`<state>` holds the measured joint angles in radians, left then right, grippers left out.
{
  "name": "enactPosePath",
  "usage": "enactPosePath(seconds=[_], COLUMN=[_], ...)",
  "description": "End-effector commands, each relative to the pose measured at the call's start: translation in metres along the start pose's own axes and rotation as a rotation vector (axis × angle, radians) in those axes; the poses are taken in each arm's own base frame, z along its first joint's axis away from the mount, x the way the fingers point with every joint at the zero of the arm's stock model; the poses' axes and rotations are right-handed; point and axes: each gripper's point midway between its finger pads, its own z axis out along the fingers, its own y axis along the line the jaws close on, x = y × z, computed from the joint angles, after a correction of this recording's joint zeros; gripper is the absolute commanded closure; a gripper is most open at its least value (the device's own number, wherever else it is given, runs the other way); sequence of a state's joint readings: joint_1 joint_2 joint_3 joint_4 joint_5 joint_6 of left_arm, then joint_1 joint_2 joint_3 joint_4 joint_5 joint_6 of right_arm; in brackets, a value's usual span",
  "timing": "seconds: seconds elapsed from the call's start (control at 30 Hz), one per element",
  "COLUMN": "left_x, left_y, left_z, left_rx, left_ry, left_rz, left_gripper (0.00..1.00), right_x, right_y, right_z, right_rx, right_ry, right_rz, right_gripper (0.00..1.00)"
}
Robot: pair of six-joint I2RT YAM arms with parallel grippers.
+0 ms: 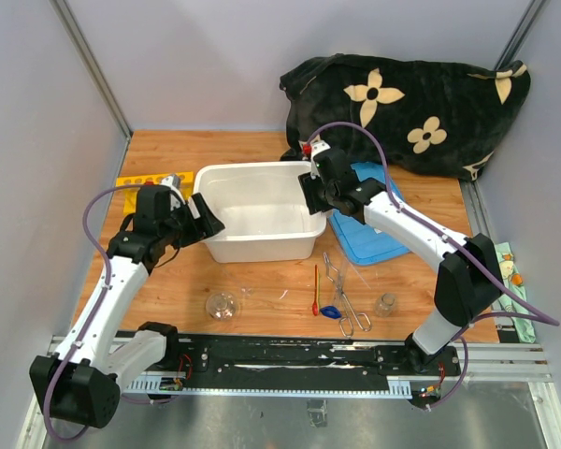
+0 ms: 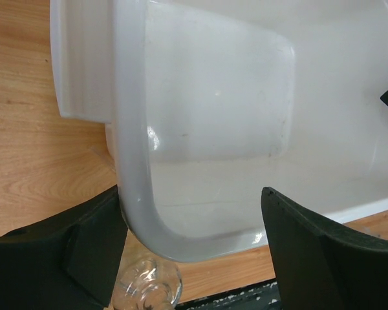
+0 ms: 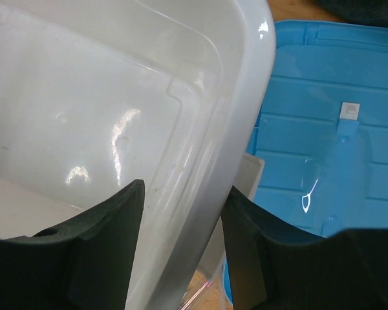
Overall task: Organize the chemistry lab equipment
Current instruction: Adjust the storage box at the center of the board.
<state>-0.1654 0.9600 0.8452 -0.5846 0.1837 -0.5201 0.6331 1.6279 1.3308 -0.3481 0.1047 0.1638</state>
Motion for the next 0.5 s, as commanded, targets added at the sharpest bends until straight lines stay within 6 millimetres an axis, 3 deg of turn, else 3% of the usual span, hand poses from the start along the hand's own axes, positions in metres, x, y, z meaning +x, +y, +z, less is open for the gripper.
enactPosePath(seconds=[0.0, 0.2, 0.37, 0.47], left_x=[-0.026, -0.041, -0.058, -0.063], left_y=[-0.017, -0.025, -0.032, -0.032], left_z=[-0.006, -0.005, -0.022, -0.031], left_rx=[0.054, 0.064, 0.060, 0.042], left_ry=[-0.089, -0.102, -0.166, -0.184], left_rz=[0.039, 0.060, 0.084, 0.094], left_gripper=[0.16, 0.14, 0.02, 0.01], right_x=[-0.016, -0.024, -0.041, -0.050], right_y=[-0.001, -0.004, -0.007, -0.008], right_z=[-0.007, -0.016, -0.046, -0.066], right_rx=[0.009, 0.023, 0.014, 0.002], right_ry=[-0.056, -0.074, -0.152, -0.199], right_rz=[-0.025, -0.029, -0.026, -0.019], right_gripper=[0.48, 0.48, 0.47, 0.47])
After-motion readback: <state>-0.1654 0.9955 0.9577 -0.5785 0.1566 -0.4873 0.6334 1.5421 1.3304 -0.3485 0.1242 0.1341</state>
